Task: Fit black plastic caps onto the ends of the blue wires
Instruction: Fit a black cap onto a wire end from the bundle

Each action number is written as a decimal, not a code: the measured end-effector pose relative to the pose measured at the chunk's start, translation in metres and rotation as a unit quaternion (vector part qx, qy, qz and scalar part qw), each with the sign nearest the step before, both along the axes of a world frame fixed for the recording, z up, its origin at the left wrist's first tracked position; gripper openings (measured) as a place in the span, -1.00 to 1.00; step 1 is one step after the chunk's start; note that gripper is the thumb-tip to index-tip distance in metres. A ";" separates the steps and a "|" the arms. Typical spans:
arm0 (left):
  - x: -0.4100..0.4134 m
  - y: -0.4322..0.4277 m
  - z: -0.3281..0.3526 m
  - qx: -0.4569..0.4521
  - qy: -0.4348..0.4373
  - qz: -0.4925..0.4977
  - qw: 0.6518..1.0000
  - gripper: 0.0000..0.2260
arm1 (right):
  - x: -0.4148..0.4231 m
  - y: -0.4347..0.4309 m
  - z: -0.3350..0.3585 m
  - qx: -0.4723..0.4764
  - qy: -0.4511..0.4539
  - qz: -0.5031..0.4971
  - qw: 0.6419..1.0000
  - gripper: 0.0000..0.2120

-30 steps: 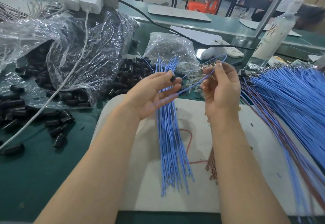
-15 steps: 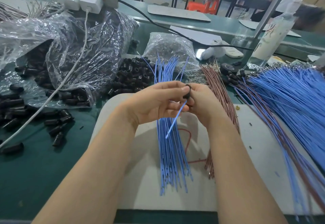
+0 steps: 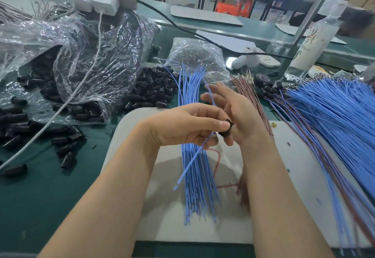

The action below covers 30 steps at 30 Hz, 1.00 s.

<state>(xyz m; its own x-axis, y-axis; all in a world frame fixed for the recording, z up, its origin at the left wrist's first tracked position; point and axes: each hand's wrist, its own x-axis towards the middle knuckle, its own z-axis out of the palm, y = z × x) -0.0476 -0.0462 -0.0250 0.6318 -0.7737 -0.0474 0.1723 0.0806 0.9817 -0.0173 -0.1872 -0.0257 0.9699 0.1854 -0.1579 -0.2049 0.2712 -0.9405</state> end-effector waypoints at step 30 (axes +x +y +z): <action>0.031 -0.005 -0.034 0.188 -0.299 0.533 0.769 -0.86 | 0.004 0.012 -0.008 -0.102 -0.197 -0.236 0.946 -0.83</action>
